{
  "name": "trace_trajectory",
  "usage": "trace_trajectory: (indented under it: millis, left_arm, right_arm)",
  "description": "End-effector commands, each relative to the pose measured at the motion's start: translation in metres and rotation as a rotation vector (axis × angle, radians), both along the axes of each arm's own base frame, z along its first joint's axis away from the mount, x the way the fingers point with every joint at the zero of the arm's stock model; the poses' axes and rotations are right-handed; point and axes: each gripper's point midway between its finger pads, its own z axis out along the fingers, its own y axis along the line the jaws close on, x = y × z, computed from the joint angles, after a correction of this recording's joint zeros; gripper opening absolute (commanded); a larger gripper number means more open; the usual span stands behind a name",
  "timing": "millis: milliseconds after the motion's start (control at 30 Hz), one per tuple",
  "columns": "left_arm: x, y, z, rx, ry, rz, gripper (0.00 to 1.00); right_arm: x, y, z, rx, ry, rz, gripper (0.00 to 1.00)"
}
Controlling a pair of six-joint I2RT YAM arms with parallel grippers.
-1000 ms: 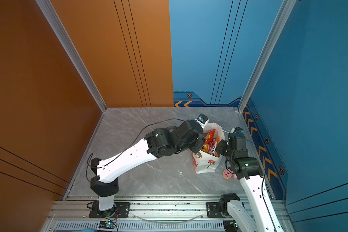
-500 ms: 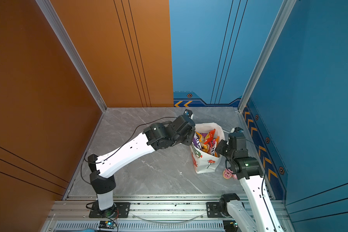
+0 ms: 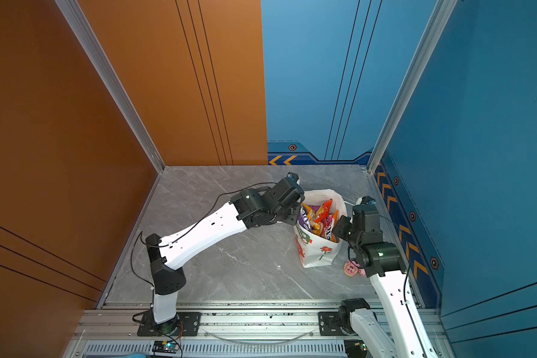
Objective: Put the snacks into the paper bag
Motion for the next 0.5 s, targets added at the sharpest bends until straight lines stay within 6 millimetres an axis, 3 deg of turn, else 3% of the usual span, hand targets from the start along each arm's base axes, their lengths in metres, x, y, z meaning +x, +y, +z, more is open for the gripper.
trace_trajectory:
  millis: [0, 133, 467]
  left_arm:
    - [-0.001, -0.002, -0.012, 0.007, 0.038, -0.014, 0.35]
    - [-0.004, -0.006, -0.014, 0.003, 0.051, -0.026, 0.26]
    - [-0.005, -0.013, -0.024, 0.002, 0.084, -0.044, 0.19]
  right_arm:
    - [-0.004, 0.0, -0.01, 0.008, 0.034, 0.0, 0.06]
    - [-0.004, 0.0, -0.01, 0.01, 0.034, -0.001, 0.06]
    - [-0.005, 0.001, -0.01, 0.015, 0.033, 0.001, 0.06]
